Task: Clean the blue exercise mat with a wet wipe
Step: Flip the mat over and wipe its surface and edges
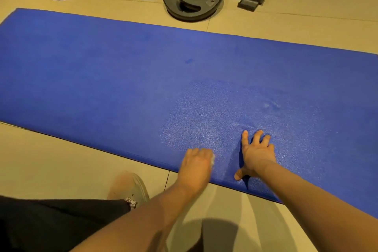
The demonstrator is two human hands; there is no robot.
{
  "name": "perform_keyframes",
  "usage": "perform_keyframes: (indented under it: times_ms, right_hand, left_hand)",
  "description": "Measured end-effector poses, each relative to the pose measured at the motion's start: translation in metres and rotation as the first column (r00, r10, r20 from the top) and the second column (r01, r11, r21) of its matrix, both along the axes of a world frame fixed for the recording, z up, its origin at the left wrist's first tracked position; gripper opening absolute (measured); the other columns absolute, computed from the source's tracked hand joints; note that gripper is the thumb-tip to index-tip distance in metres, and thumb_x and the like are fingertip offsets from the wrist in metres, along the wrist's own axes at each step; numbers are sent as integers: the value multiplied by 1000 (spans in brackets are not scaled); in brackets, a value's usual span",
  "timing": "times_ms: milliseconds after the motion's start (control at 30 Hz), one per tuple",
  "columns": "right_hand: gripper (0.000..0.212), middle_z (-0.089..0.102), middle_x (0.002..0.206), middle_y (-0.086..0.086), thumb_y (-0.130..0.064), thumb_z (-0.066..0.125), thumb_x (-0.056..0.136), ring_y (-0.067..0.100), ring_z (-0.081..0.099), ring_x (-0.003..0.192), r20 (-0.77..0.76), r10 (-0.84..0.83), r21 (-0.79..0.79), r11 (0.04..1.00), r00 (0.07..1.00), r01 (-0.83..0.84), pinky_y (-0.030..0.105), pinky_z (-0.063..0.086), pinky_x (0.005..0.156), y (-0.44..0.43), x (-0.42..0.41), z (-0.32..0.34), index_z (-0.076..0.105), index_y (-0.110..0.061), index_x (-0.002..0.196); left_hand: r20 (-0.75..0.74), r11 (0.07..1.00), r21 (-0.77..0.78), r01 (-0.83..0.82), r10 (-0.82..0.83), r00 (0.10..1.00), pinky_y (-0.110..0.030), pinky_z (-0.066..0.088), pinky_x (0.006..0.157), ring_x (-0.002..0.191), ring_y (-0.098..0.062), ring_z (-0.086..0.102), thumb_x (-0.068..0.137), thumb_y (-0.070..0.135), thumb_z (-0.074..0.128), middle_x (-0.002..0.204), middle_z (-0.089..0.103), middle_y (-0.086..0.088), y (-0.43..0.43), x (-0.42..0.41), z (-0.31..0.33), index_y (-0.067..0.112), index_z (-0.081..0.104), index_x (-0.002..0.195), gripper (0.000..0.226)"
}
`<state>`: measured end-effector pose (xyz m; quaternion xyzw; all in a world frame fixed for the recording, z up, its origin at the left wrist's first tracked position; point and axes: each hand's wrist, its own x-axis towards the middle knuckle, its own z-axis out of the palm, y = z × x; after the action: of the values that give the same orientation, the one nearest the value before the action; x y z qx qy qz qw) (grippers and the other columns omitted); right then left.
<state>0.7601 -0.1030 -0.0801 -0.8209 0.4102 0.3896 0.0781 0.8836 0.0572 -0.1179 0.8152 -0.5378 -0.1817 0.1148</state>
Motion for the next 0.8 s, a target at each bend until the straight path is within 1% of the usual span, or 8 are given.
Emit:
perform_keyframes:
  times_ms: [100, 200, 300, 400, 500, 633, 733, 800]
  right_hand:
    - [160, -11, 161, 34, -81, 78, 54, 59, 0, 148, -4, -8, 12, 1000, 1000, 8, 59, 23, 120, 0, 1, 1, -23, -10, 156]
    - [160, -10, 162, 33, -81, 78, 54, 59, 0, 148, -5, -9, 5, 1000, 1000, 9, 59, 23, 120, -1, 3, 2, -22, -10, 157]
    - [161, -10, 161, 34, -79, 80, 54, 60, 0, 147, 3, -19, 7, 1000, 1000, 19, 60, 25, 120, 0, 3, 2, -22, -9, 156]
    - [162, -10, 161, 35, -79, 81, 52, 60, 0, 147, 4, -21, 6, 1000, 1000, 21, 61, 24, 119, 1, 4, 0, -23, -9, 156]
    - [162, -11, 161, 34, -80, 80, 53, 60, 0, 147, -4, -23, 2, 1000, 1000, 23, 60, 24, 119, 1, 4, 0, -23, -10, 156]
    - [162, -11, 161, 34, -80, 80, 53, 58, 0, 148, -3, -23, 6, 1000, 1000, 23, 59, 25, 119, 0, 2, 2, -23, -11, 156]
    - [163, -10, 161, 35, -80, 81, 52, 59, 1, 148, -5, -24, 8, 1000, 1000, 24, 60, 26, 119, 1, 4, 3, -23, -10, 156]
    - [161, -10, 161, 34, -79, 80, 53, 58, 2, 148, -6, -23, 2, 1000, 1000, 23, 59, 27, 119, 1, 4, 5, -23, -10, 157]
  left_hand:
    - [102, 946, 20, -323, 320, 942, -37, 43, 86, 97, -27, 64, 102, 25, 55, 105, 70, -4, 22, 65, -7, 17, 63, 106, 11]
    - [111, 856, 3, -516, 513, 851, -35, 40, 89, 99, -28, 63, 104, 24, 52, 110, 68, -6, 38, 91, -10, 14, 60, 109, 14]
    - [60, 869, 28, -494, 492, 869, -36, 41, 89, 99, -30, 62, 105, 17, 48, 108, 66, -9, 30, 56, -6, 11, 59, 108, 13]
    - [-68, 937, 3, -348, 348, 935, -41, 45, 83, 92, -34, 63, 101, 11, 54, 98, 68, -12, 16, -6, -2, 11, 62, 102, 8]
    - [-164, 976, -15, -216, 211, 964, -39, 46, 89, 98, -29, 61, 100, 15, 54, 105, 67, -7, 14, -44, -2, 15, 61, 111, 12]
    - [-113, 998, 10, -58, 58, 992, -32, 39, 92, 101, -21, 61, 92, 14, 61, 107, 68, 2, 22, -23, 3, 21, 62, 111, 20]
    - [-46, 955, 57, -290, 292, 955, -29, 42, 86, 93, -18, 66, 87, 7, 62, 97, 71, 5, 34, 26, 5, 22, 66, 98, 18]
    - [-8, 850, 53, -525, 526, 850, -36, 50, 85, 91, -25, 67, 92, 12, 60, 99, 71, -1, 46, 62, 2, 17, 66, 100, 11]
